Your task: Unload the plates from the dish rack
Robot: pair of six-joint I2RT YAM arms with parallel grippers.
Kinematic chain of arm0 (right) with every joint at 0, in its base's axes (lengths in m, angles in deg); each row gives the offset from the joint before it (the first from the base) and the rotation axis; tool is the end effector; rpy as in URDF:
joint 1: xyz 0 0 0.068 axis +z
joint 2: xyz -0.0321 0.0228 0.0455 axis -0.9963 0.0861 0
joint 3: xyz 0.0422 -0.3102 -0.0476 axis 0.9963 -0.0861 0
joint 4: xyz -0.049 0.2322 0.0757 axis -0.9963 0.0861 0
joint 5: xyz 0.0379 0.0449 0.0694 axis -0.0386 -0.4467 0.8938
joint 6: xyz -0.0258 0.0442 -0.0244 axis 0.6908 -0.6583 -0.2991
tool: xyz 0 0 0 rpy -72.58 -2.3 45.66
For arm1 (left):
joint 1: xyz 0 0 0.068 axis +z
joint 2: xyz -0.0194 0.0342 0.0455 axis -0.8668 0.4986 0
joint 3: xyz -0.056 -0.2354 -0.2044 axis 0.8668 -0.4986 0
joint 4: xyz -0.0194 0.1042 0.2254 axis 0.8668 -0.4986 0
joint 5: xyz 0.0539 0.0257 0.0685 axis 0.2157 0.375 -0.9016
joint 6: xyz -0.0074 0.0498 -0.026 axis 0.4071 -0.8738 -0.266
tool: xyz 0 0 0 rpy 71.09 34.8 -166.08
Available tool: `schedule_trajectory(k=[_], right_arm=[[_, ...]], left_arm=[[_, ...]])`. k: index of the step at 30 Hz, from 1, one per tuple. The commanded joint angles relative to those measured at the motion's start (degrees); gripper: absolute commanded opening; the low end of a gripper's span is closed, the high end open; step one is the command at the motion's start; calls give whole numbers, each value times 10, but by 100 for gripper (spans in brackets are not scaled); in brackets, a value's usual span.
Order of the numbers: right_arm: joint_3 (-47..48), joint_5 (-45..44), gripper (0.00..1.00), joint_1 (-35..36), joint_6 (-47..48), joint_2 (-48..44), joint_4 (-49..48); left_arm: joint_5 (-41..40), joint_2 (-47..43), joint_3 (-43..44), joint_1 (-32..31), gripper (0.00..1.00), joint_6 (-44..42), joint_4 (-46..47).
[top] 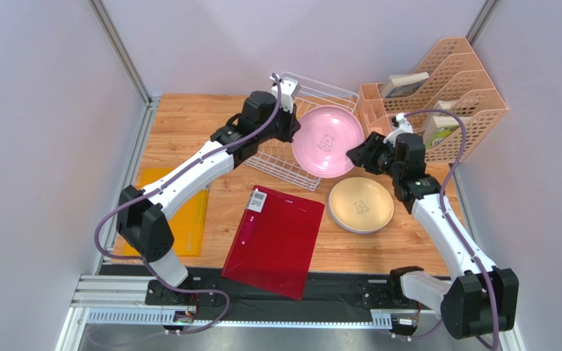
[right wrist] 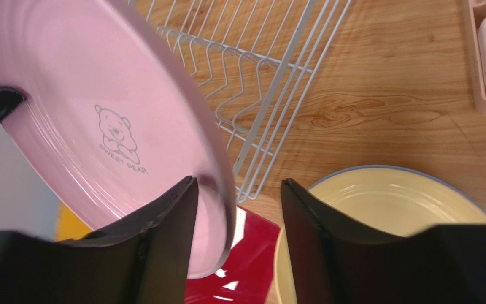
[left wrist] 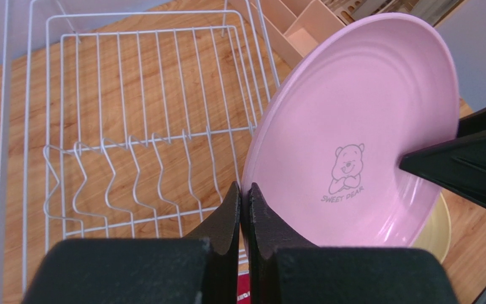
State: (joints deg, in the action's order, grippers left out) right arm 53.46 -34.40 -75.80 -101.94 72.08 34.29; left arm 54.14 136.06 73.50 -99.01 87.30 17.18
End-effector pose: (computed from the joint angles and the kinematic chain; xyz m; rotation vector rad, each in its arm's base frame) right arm 0.2165 0.0450 0.3388 0.2210 2.0701 0.6694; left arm 0.3019 -0.2457 0.4156 0.4679 1.9119 -0.6369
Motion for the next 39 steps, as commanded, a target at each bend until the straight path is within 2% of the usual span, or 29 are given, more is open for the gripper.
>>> schedule_trajectory(k=[1,2,3,5,6,7,9,10,13,18,21,26,34,37,38,39], right_arm=[[17,9,30,3,-1,16,-30],[16,10,7,4,-2,16,-30],[14,5,0,4,-6,15,-26],[0,-28,0,3,-15,-2,-13],[-3,-43,0,3,-15,-11,-3],[-8,-73,0,3,-17,-20,21],[-25,-100,0,2,-21,-56,47],[-32,-126,0,2,-23,-72,76],[-61,-187,0,1,-31,-136,134],[-87,-256,0,0,-57,-244,236],[-100,-272,0,0,-79,-270,293],[-126,-284,0,0,-98,-284,312],[-154,-262,0,-1,-103,-267,280],[-149,-256,9,0,-101,-242,279],[-146,-255,21,-1,-100,-233,279],[-142,-255,27,0,-99,-222,280]], left_arm=[[53,4,3,0,0,25,31],[60,5,-1,1,0,21,33],[67,7,-2,1,14,18,33],[63,10,-7,1,33,15,31],[55,12,-9,2,54,11,29],[50,11,-12,1,64,7,23],[34,11,-21,6,80,6,17],[31,9,-28,9,84,6,19],[18,-6,-63,27,91,12,32],[-16,-49,-134,44,93,14,60],[-18,-70,-156,53,93,18,70],[-19,-101,-177,53,93,14,79],[-19,-130,-183,53,93,14,75],[-19,-135,-183,53,93,13,74],[-19,-136,-181,53,93,12,73],[-19,-138,-180,53,93,10,72]])
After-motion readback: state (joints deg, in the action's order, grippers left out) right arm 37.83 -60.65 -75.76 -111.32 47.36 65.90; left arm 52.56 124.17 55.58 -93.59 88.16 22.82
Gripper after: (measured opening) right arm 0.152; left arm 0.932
